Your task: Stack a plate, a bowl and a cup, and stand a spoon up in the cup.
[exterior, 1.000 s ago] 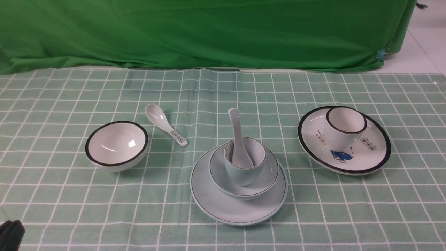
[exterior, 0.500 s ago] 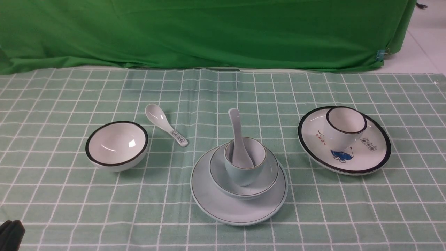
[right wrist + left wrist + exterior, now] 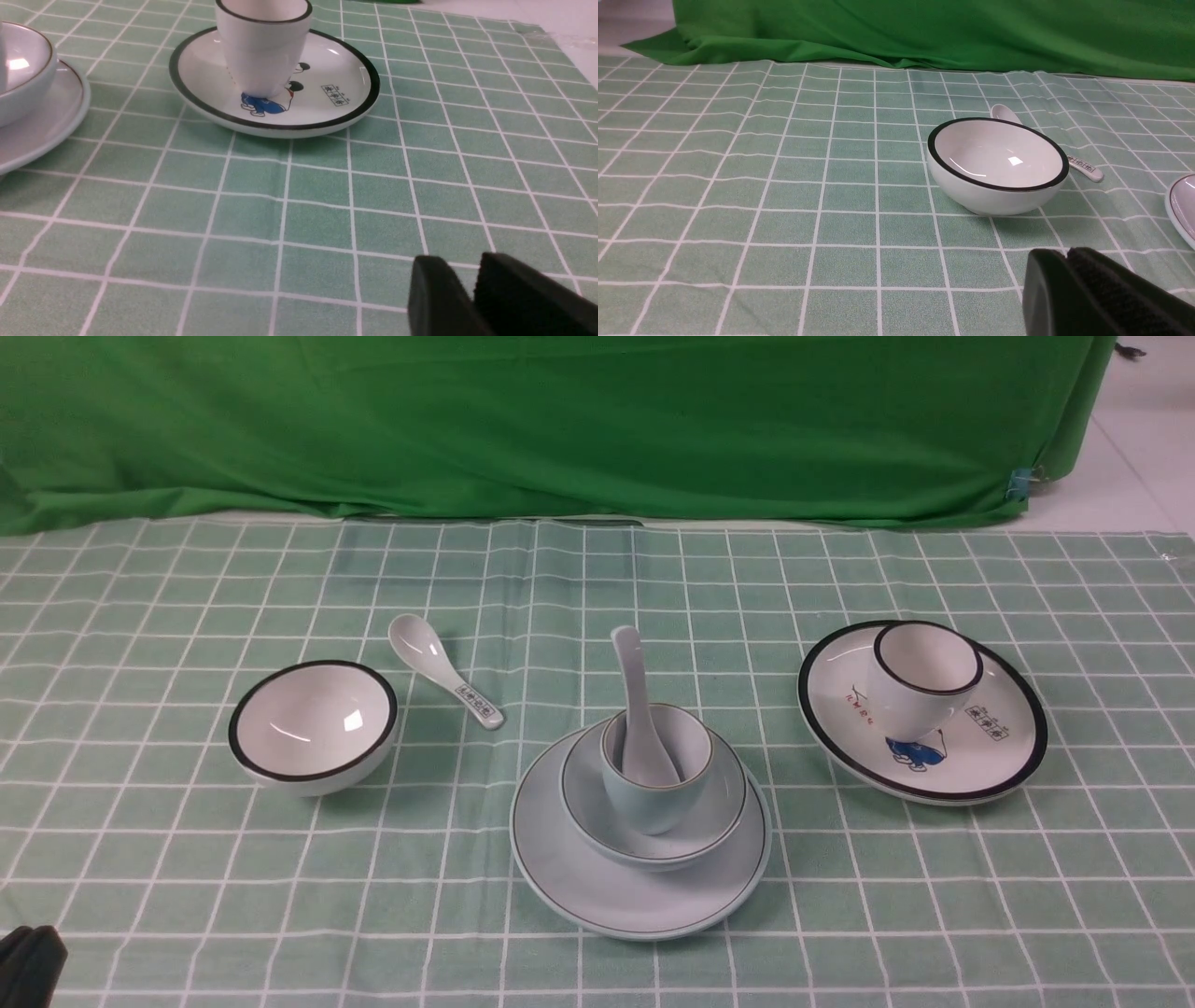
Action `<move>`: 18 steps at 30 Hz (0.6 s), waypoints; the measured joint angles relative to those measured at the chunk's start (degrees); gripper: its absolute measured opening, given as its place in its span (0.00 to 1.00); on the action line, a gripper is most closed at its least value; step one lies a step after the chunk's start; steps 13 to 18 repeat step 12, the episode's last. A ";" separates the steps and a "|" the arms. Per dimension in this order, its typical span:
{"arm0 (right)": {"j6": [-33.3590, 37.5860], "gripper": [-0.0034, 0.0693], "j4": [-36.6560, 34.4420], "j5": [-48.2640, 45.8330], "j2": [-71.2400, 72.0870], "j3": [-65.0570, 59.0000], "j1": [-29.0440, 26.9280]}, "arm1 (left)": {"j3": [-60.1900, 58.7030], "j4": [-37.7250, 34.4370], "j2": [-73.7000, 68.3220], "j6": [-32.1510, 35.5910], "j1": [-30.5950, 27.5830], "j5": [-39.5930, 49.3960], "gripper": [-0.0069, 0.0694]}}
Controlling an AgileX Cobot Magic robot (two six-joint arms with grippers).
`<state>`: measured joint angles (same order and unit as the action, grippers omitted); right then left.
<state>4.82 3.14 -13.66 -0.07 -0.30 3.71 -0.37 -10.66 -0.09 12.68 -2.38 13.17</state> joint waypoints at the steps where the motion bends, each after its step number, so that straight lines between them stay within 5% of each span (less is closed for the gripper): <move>1: 0.00 0.30 0.00 0.00 0.00 0.00 0.00 | 0.00 0.00 0.00 0.12 0.00 0.00 0.11; 18: 0.00 0.34 0.00 0.00 0.00 0.00 0.00 | 0.00 0.00 0.00 0.14 0.00 0.00 0.11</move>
